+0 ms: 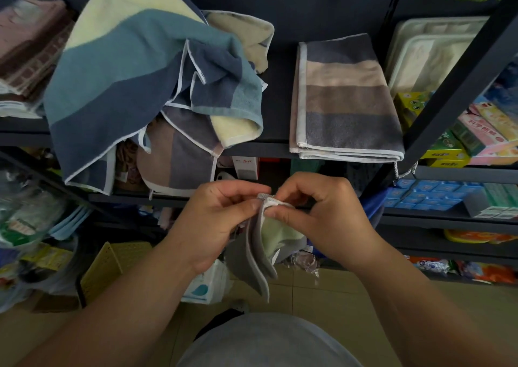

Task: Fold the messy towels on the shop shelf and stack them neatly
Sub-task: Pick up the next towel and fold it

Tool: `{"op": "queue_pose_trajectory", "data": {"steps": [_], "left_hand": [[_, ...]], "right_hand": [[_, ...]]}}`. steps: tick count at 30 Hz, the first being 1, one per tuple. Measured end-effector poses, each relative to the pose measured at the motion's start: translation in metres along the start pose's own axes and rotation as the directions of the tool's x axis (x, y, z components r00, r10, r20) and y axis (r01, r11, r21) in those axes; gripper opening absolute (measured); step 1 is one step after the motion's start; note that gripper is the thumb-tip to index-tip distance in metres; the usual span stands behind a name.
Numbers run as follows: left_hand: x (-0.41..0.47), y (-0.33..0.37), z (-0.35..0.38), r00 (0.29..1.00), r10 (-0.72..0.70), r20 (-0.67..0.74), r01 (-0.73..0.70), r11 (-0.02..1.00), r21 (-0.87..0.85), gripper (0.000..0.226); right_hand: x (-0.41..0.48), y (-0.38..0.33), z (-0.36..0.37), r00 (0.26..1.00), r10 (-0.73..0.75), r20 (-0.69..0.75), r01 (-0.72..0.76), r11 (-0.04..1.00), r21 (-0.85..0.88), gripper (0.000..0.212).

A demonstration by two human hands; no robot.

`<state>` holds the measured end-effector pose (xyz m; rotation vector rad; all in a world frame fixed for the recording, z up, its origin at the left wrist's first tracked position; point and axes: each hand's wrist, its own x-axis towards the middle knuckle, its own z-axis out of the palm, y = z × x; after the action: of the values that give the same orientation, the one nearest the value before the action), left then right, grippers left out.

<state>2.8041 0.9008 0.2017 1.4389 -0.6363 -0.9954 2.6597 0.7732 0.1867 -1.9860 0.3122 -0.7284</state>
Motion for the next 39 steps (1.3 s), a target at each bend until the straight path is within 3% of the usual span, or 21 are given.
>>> {"op": "queue_pose_trajectory", "data": {"steps": [5,14,19,21,27,32,35,39], "left_hand": [[-0.005,0.004,0.005,1.0,0.015,0.006,-0.015,1.0,0.02,0.022],[-0.01,0.001,0.006,0.997,0.083,-0.007,-0.083,0.995,0.049,0.018],[-0.002,0.0,-0.001,0.983,0.138,-0.117,-0.133,0.99,0.048,0.015],[0.0,0.005,-0.012,0.966,0.194,-0.168,-0.177,0.978,0.112,0.024],[0.007,0.014,-0.057,0.902,0.301,-0.309,-0.255,0.95,0.181,0.036],[0.015,0.019,-0.095,0.814,0.39,-0.431,-0.299,0.917,0.265,0.034],[0.015,0.02,-0.112,0.778,0.456,-0.432,-0.288,0.87,0.4,0.037],[0.012,0.014,-0.122,0.774,0.5,-0.388,-0.258,0.809,0.528,0.034]], "right_hand": [[0.001,-0.001,0.0,0.999,-0.053,-0.013,0.052,0.996,-0.074,0.021],[-0.004,-0.002,0.008,0.995,-0.02,-0.095,0.012,0.996,-0.084,0.026],[-0.008,0.015,0.006,1.0,0.018,0.009,-0.016,0.989,-0.144,0.031],[-0.012,0.03,-0.003,0.997,0.041,0.069,-0.025,0.975,-0.223,0.031],[-0.025,0.07,-0.037,0.968,0.052,0.245,0.103,0.809,-0.578,0.027],[-0.03,0.076,-0.061,0.976,0.071,0.207,0.118,0.625,-0.771,0.03],[-0.033,0.074,-0.076,0.984,0.041,0.173,0.109,0.631,-0.768,0.026],[-0.038,0.061,-0.082,0.996,-0.047,0.075,0.086,0.718,-0.69,0.034]]}}
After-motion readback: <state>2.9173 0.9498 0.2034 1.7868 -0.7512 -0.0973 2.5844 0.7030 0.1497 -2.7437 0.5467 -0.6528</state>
